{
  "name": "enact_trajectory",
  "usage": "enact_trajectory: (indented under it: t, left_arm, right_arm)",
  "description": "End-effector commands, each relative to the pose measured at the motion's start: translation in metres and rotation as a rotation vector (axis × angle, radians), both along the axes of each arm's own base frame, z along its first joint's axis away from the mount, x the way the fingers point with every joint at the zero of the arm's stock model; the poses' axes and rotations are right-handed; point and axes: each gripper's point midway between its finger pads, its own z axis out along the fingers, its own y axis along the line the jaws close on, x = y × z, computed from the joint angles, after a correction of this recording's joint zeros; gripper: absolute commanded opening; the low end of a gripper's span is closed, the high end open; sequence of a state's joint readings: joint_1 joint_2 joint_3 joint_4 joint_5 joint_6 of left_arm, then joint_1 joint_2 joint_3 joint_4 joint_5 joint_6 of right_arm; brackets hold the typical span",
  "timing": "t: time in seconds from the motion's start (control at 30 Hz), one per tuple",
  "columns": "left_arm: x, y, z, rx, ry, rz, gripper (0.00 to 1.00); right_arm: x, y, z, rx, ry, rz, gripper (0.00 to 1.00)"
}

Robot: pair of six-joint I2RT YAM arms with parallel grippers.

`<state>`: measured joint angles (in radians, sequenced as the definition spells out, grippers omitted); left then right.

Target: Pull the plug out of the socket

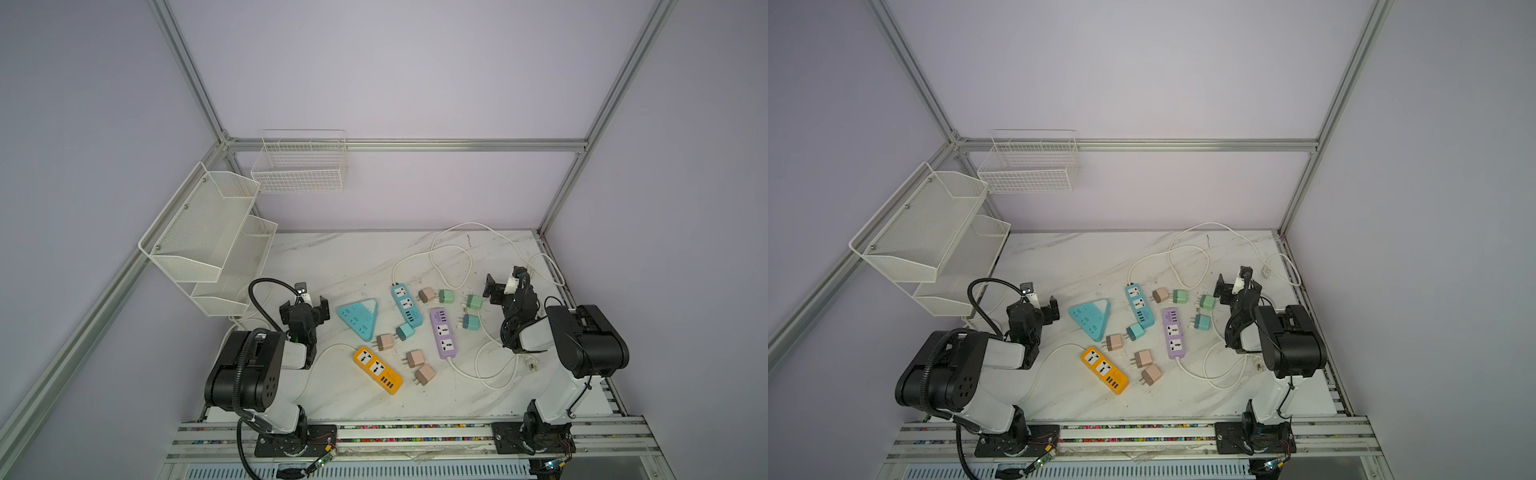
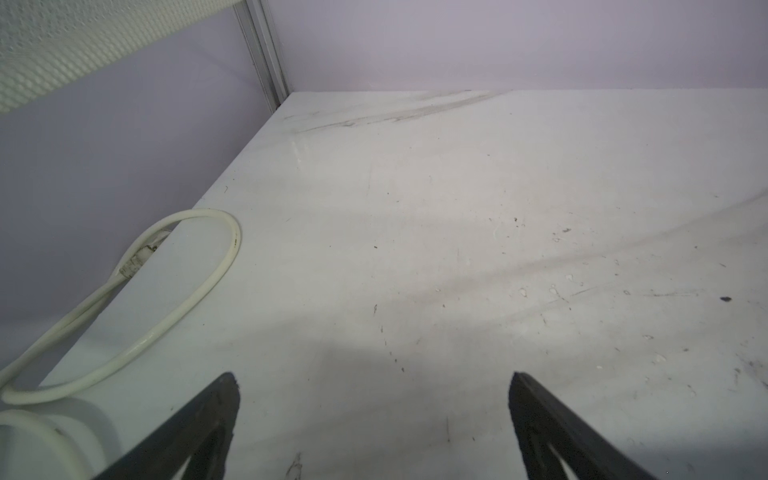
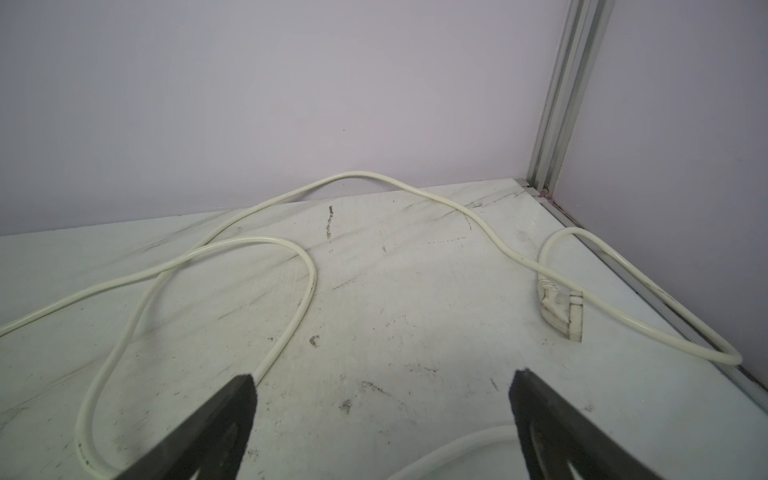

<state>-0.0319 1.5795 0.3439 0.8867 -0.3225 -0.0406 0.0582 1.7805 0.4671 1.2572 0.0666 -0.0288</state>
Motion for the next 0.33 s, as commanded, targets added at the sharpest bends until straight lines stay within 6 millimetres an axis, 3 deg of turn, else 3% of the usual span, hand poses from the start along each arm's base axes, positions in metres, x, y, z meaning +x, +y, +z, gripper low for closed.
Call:
enact_trajectory:
  t: [0.0, 0.3]
  left_arm:
    - [0.0126, 0.0047, 0.0302, 0.002, -0.107, 0.02, 1.0]
    - [0.0122, 0.0049, 0.0302, 0.003, -0.109, 0.021, 1.0]
  right_arm:
    - [0.0026, 0.0019, 0.0184, -0.024, -0.069, 0.001, 0.98]
    - [0.0026, 0.0026, 0.019, -0.024, -0.07, 0.002, 0.97]
